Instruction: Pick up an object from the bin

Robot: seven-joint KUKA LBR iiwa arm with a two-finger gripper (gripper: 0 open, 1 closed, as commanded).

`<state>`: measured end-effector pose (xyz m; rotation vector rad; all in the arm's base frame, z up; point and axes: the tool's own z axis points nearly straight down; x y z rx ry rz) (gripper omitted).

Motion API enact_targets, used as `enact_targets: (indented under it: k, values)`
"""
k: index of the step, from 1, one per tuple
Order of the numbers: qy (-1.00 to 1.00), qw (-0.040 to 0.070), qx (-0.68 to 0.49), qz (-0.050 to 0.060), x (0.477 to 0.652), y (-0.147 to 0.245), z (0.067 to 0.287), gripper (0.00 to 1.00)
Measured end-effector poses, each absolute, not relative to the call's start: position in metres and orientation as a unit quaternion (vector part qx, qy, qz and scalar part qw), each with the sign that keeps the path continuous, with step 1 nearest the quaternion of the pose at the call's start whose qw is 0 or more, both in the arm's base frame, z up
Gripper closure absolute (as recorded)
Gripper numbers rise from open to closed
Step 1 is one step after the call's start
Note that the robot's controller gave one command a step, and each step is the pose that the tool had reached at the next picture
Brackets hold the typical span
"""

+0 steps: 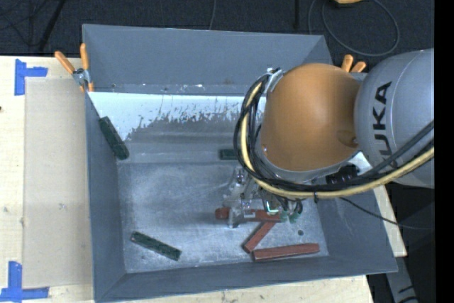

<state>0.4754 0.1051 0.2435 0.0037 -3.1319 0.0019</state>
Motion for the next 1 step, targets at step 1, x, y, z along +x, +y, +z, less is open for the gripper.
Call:
enact_targets:
  k: [1]
  values:
    - [-1.000, 0.001, -0.001, 0.000, 0.4770, 0.1042, 0.2467, 1.00]
